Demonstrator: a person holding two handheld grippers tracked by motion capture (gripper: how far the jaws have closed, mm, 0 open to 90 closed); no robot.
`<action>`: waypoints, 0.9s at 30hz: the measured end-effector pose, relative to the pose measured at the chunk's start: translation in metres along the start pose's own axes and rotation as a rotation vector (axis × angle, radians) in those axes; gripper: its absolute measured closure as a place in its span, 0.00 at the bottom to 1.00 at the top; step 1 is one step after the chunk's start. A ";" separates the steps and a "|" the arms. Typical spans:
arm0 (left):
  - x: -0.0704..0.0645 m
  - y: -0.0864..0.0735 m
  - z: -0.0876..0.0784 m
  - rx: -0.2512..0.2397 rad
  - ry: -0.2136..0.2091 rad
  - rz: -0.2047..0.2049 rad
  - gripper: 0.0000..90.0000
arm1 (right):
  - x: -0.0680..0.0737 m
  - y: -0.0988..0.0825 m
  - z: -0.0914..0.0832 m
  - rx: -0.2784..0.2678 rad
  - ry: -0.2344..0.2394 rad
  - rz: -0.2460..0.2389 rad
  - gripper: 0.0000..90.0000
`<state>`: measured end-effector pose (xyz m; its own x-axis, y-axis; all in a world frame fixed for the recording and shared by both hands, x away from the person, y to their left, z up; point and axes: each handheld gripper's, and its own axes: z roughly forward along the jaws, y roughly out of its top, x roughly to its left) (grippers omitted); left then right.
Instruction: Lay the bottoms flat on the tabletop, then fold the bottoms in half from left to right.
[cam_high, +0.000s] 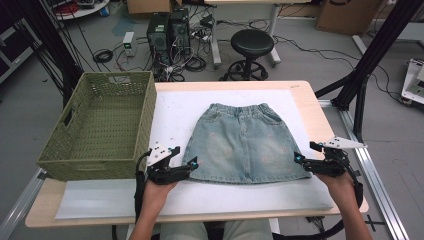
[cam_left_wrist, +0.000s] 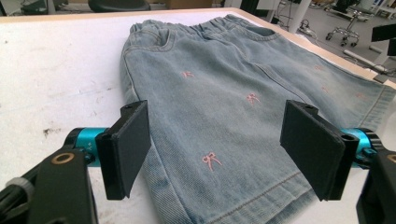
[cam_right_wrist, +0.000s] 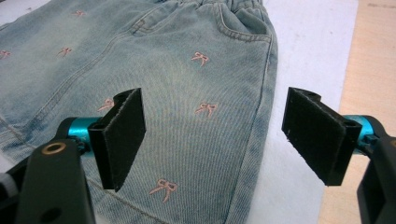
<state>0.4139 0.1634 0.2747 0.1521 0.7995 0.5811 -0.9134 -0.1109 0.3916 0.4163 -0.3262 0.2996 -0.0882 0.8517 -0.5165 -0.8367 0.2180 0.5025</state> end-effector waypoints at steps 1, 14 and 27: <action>0.000 0.000 0.000 0.003 0.004 0.005 0.27 | 0.000 0.000 0.000 -0.001 0.001 0.001 0.24; -0.001 -0.016 0.002 0.117 0.073 -0.030 0.34 | 0.005 0.003 0.003 -0.002 0.012 -0.010 0.24; -0.002 -0.021 0.009 0.205 0.143 -0.021 0.49 | 0.003 0.000 0.004 0.006 0.017 -0.010 0.24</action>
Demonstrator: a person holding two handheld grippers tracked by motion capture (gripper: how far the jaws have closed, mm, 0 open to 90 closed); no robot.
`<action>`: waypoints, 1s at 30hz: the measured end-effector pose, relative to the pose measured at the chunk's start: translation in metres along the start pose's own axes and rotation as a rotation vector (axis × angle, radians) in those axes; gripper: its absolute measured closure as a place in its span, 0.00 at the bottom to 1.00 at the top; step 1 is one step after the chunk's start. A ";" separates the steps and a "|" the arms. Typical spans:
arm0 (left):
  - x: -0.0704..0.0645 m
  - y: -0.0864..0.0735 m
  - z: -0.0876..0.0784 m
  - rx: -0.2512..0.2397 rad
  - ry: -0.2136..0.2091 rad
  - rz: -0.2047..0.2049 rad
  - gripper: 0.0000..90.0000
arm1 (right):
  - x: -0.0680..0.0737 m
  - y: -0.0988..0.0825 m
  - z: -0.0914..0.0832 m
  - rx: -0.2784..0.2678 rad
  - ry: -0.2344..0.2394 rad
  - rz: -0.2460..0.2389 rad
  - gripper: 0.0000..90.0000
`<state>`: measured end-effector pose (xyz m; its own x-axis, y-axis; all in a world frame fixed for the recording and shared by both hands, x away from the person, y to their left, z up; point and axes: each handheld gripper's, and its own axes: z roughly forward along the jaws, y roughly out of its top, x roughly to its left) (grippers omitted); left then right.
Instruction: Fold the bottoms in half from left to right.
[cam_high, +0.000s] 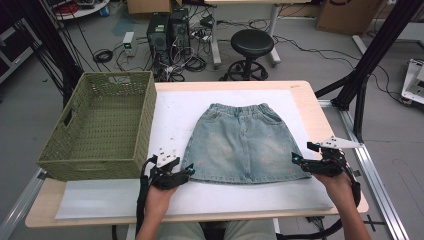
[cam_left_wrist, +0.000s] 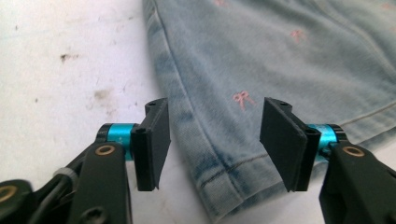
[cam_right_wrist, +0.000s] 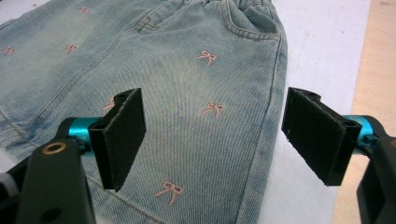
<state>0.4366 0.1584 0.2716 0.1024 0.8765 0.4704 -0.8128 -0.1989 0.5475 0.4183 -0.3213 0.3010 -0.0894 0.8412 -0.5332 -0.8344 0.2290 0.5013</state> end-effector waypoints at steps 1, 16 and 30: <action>0.000 -0.001 0.000 0.009 0.005 0.004 0.52 | 0.000 0.000 0.000 0.000 0.001 -0.001 0.24; -0.011 -0.009 0.000 0.069 0.042 0.055 0.74 | 0.003 -0.001 0.004 0.016 0.010 -0.006 0.24; -0.008 -0.015 -0.011 0.012 -0.026 0.015 0.84 | 0.019 0.016 0.019 0.012 0.079 -0.025 0.27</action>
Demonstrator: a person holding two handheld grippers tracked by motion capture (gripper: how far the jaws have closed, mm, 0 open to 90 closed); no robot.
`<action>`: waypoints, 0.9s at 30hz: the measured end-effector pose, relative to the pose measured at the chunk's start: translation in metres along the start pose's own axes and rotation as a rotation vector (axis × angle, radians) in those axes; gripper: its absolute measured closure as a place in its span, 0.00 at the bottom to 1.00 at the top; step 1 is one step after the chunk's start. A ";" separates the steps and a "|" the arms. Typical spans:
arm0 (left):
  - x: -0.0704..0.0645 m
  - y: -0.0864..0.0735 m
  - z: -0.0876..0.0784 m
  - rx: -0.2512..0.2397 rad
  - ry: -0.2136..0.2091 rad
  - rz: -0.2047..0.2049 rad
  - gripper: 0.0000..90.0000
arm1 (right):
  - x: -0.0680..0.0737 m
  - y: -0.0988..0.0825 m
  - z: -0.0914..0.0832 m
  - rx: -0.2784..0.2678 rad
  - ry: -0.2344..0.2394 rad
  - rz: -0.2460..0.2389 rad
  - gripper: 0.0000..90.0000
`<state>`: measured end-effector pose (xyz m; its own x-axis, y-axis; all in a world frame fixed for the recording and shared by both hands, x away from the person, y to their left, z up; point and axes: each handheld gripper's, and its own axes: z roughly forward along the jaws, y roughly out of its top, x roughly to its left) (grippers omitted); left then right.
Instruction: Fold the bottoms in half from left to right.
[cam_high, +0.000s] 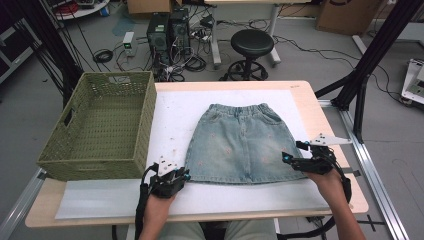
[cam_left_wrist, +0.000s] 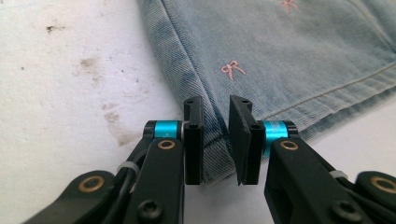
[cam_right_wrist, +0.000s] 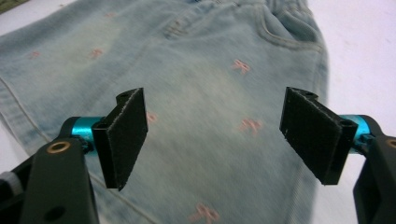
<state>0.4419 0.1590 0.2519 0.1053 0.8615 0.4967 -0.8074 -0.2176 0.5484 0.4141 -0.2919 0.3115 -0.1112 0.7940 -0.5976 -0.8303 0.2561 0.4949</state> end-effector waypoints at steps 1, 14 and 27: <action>0.001 0.000 -0.001 -0.003 -0.005 0.001 0.84 | 0.002 0.003 0.004 -0.002 0.005 -0.004 0.27; -0.001 -0.003 -0.011 -0.067 -0.065 -0.013 0.85 | 0.042 0.074 0.072 0.039 0.158 -0.116 0.31; -0.004 -0.009 -0.015 -0.095 -0.103 -0.024 0.85 | 0.091 0.132 0.165 0.143 0.234 -0.157 0.40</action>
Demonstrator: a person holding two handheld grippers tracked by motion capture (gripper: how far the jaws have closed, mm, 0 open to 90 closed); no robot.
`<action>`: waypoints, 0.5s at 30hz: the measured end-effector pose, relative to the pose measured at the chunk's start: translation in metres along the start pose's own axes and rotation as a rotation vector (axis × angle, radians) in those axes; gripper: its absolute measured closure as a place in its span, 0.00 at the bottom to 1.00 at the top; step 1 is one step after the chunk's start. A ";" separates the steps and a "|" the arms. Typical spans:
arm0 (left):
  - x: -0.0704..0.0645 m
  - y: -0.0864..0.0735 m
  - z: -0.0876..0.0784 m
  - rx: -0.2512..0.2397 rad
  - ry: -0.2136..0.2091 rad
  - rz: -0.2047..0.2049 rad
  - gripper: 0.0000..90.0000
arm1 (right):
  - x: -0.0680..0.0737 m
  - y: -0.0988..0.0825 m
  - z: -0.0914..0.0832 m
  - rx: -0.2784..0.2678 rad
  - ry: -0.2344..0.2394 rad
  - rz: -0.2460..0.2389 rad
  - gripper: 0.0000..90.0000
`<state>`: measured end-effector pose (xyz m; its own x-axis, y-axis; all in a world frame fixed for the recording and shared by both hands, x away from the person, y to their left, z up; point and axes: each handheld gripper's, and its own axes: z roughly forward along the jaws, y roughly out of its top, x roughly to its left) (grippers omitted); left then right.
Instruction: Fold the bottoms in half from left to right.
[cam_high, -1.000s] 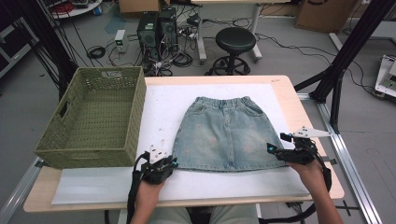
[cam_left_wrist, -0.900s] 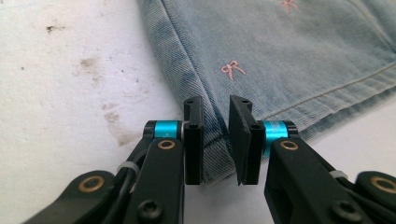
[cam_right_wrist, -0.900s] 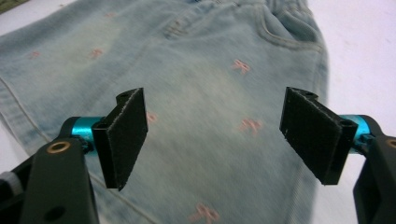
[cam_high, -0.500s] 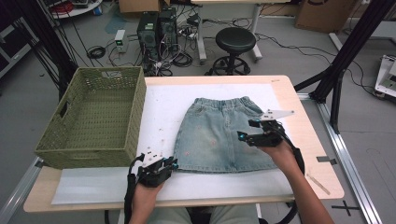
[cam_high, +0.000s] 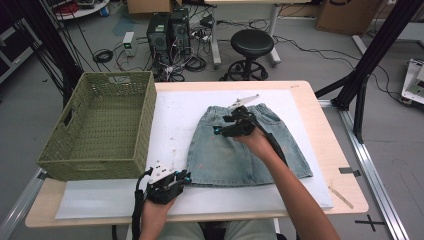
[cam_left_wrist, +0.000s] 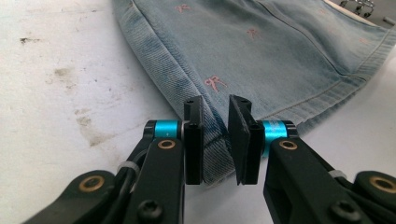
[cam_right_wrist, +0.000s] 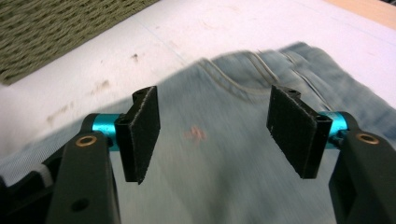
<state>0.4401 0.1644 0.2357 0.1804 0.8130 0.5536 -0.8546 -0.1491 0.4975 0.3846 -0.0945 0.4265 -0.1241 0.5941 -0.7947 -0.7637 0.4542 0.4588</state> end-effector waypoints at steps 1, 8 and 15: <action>0.000 0.000 0.000 -0.001 -0.002 -0.002 0.85 | 0.002 0.003 0.005 0.002 0.001 -0.003 0.41; 0.000 -0.001 -0.002 -0.013 -0.011 -0.006 0.85 | 0.014 0.022 0.046 0.051 0.008 -0.013 0.45; 0.002 -0.004 -0.001 -0.016 -0.016 -0.015 0.85 | 0.019 0.028 0.071 0.101 -0.013 -0.008 0.56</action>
<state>0.4430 0.1669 0.2342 0.2009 0.8062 0.5564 -0.8592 -0.1278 0.4954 0.4060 -0.0233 0.4530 -0.1097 0.5987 -0.7934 -0.6969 0.5229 0.4909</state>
